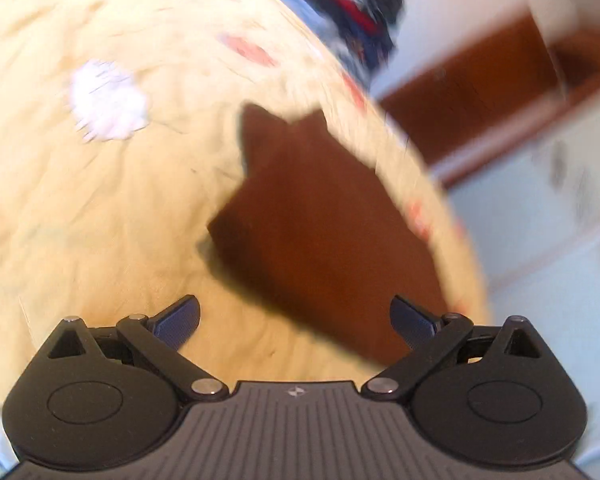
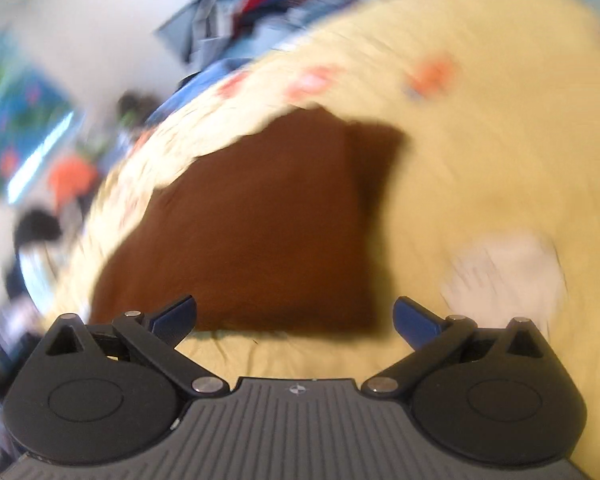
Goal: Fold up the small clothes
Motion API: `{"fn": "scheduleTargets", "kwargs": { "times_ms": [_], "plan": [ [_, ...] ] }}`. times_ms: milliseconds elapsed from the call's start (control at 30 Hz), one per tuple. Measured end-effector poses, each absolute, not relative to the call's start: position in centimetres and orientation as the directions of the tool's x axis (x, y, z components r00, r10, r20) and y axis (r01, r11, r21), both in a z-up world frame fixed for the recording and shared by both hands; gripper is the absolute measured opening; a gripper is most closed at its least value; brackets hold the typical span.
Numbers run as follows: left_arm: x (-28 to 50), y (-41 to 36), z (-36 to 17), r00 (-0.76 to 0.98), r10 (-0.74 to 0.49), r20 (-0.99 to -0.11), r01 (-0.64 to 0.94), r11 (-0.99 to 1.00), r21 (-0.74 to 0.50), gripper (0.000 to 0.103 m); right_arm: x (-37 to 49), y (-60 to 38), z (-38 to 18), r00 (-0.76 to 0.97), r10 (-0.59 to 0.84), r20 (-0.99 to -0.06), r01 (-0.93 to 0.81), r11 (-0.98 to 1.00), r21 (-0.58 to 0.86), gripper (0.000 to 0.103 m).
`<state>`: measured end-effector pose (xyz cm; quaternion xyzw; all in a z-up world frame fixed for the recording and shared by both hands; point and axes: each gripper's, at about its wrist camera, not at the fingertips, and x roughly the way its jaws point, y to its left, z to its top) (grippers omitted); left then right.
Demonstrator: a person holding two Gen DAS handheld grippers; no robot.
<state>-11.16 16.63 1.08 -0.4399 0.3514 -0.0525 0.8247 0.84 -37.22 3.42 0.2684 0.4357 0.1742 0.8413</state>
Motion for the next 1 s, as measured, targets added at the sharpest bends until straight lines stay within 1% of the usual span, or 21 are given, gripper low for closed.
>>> {"fn": "scheduleTargets", "kwargs": {
  "times_ms": [100, 167, 200, 233, 267, 300, 333, 467, 567, 600, 633, 667, 700, 733, 767, 800, 833, 867, 900, 967, 1000],
  "plan": [
    [-9.4, 17.2, -0.2, 0.750, -0.471, -0.465, -0.249, 0.451, -0.857, 0.101, 1.5, -38.3, 1.8, 0.568, 0.589, -0.575, -0.024, 0.710, 0.704, 0.103],
    [-8.0, 16.4, 0.0, 0.748, -0.453, -0.486, -0.242, 0.496, -0.834, 0.101, 2.7, -37.9, 1.2, 0.555, 0.626, -0.548, -0.012, 0.665, 0.747, 0.103],
    [-7.3, 15.7, 0.3, 0.741, -0.442, -0.506, -0.238, 0.531, -0.813, 0.091, 3.4, -37.6, 1.1, 0.545, 0.645, -0.536, -0.021, 0.649, 0.760, 0.103],
    [-6.6, 15.3, 0.5, 0.723, -0.433, -0.538, -0.244, 0.568, -0.786, 0.073, 3.9, -37.5, 1.0, 0.542, 0.653, -0.530, -0.036, 0.648, 0.761, 0.089],
    [-5.8, 14.8, 0.4, 0.682, -0.440, -0.585, -0.256, 0.606, -0.753, 0.022, 4.5, -37.1, 0.9, 0.528, 0.657, -0.538, -0.051, 0.657, 0.752, 0.075],
    [-5.0, 14.7, 0.2, 0.633, -0.434, -0.641, -0.283, 0.641, -0.714, 0.006, 5.1, -36.8, 0.8, 0.503, 0.656, -0.562, -0.060, 0.676, 0.735, 0.028],
    [-5.1, 15.1, 0.1, 0.636, -0.438, -0.635, -0.284, 0.632, -0.721, 0.006, 5.4, -36.6, 1.1, 0.480, 0.643, -0.596, -0.068, 0.705, 0.706, 0.021],
    [-6.7, 15.9, 2.9, 0.668, -0.429, -0.608, -0.194, 0.689, -0.699, 0.005, 4.0, -36.7, 2.9, 0.467, 0.641, -0.609, -0.162, 0.739, 0.654, 0.021],
    [-7.6, 16.8, 2.6, 0.643, -0.377, -0.667, -0.199, 0.759, -0.620, 0.005, 2.2, -37.8, 3.7, 0.473, 0.606, -0.640, -0.184, 0.778, 0.601, 0.020],
    [-7.6, 16.9, 2.0, 0.624, -0.361, -0.693, -0.219, 0.771, -0.598, 0.005, 2.2, -38.0, 3.0, 0.463, 0.579, -0.671, -0.173, 0.802, 0.572, 0.013],
    [-7.8, 17.0, 1.6, 0.612, -0.362, -0.703, -0.219, 0.777, -0.591, 0.005, 2.0, -38.1, 2.3, 0.468, 0.565, -0.680, -0.175, 0.813, 0.555, 0.012],
    [-8.4, 17.0, 2.0, 0.609, -0.378, -0.698, -0.196, 0.780, -0.594, 0.005, 1.9, -38.4, 2.1, 0.473, 0.578, -0.664, -0.169, 0.800, 0.576, 0.016],
    [-8.9, 16.8, 2.5, 0.600, -0.385, -0.701, -0.168, 0.796, -0.582, 0.005, 2.0, -38.5, 2.2, 0.475, 0.593, -0.650, -0.154, 0.783, 0.602, 0.031],
    [-9.4, 16.4, 3.2, 0.595, -0.389, -0.703, -0.123, 0.820, -0.558, 0.006, 1.9, -38.8, 2.6, 0.484, 0.595, -0.642, -0.142, 0.777, 0.613, 0.054],
    [-10.1, 15.5, 4.2, 0.590, -0.384, -0.710, -0.059, 0.857, -0.512, 0.008, 1.6, -39.0, 3.3, 0.514, 0.574, -0.638, -0.137, 0.788, 0.600, 0.066],
    [-10.9, 14.4, 5.0, 0.590, -0.370, -0.717, 0.002, 0.889, -0.457, 0.014, 1.2, -39.2, 4.3, 0.564, 0.536, -0.628, -0.135, 0.811, 0.570, 0.076],
    [-11.3, 13.3, 5.8, 0.596, -0.355, -0.720, 0.055, 0.913, -0.405, 0.020, 0.8, -39.1, 5.4, 0.610, 0.502, -0.613, -0.146, 0.832, 0.535, 0.074],
    [-11.7, 12.0, 6.7, 0.616, -0.339, -0.711, 0.112, 0.931, -0.347, 0.037, 0.8, -38.5, 6.5, 0.636, 0.482, -0.603, -0.173, 0.850, 0.498, 0.074],
    [-11.7, 10.8, 7.4, 0.642, -0.329, -0.693, 0.157, 0.941, -0.301, 0.060, 1.0, -37.5, 7.4, 0.652, 0.473, -0.592, -0.208, 0.863, 0.460, 0.074],
    [-11.1, 7.8, 8.6, 0.744, -0.296, -0.599, 0.230, 0.955, -0.187, 0.084, 2.0, -34.5, 8.7, 0.661, 0.490, -0.568, -0.298, 0.867, 0.401, 0.074],
    [-10.2, 6.6, 8.8, 0.784, -0.283, -0.552, 0.251, 0.959, -0.135, 0.084, 2.9, -32.6, 9.0, 0.646, 0.512, -0.567, -0.349, 0.858, 0.378, 0.074]
  ]
}}
